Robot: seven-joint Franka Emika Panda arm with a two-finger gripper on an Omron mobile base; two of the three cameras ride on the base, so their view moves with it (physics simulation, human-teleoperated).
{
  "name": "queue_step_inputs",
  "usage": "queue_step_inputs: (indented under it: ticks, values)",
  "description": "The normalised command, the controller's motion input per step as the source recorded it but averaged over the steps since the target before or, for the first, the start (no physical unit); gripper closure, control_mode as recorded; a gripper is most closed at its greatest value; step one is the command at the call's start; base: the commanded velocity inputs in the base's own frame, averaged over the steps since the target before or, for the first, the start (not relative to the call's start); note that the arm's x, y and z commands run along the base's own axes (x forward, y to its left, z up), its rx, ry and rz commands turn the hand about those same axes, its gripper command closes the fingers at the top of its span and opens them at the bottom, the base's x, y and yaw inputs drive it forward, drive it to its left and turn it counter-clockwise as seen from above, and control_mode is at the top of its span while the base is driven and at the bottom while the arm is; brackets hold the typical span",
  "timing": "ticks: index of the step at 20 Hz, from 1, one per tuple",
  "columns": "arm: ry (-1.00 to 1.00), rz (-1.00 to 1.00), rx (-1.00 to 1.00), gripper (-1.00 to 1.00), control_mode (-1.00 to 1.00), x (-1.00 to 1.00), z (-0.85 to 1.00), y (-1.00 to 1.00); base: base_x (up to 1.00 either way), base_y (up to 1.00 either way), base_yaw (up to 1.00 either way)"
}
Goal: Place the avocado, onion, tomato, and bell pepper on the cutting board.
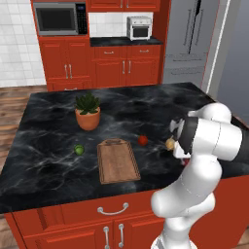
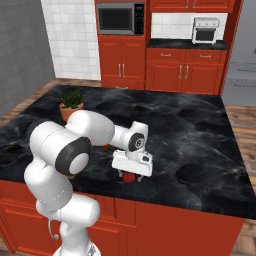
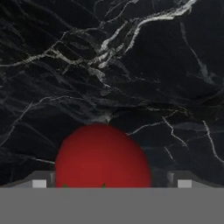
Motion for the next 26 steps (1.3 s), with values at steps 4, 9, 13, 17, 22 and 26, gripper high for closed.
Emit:
queue_step_inputs:
  ticks: [4, 9, 13, 17, 22, 26]
  values:
    - [0.0, 0.0, 0.01, -1.0, -1.0, -0.17, 0.0, 0.0, 0.0, 0.0, 0.0]
    - [0.0, 0.0, 0.0, 1.0, -1.0, 0.0, -0.01, 0.06, 0.0, 0.0, 0.0]
    - [0.0, 0.0, 0.0, 1.0, -1.0, 0.0, 0.0, 0.0, 0.0, 0.0, 0.0]
    - [-0.03, 0.0, 0.0, 1.0, -1.0, 0.0, 0.04, 0.0, 0.0, 0.0, 0.0]
    - [-0.1, 0.06, -0.01, 1.0, -1.0, -0.14, 0.47, 0.22, 0.0, 0.0, 0.0]
    - [-0.1, 0.08, -0.03, 1.0, -1.0, -0.15, 0.69, 0.58, 0.0, 0.0, 0.0]
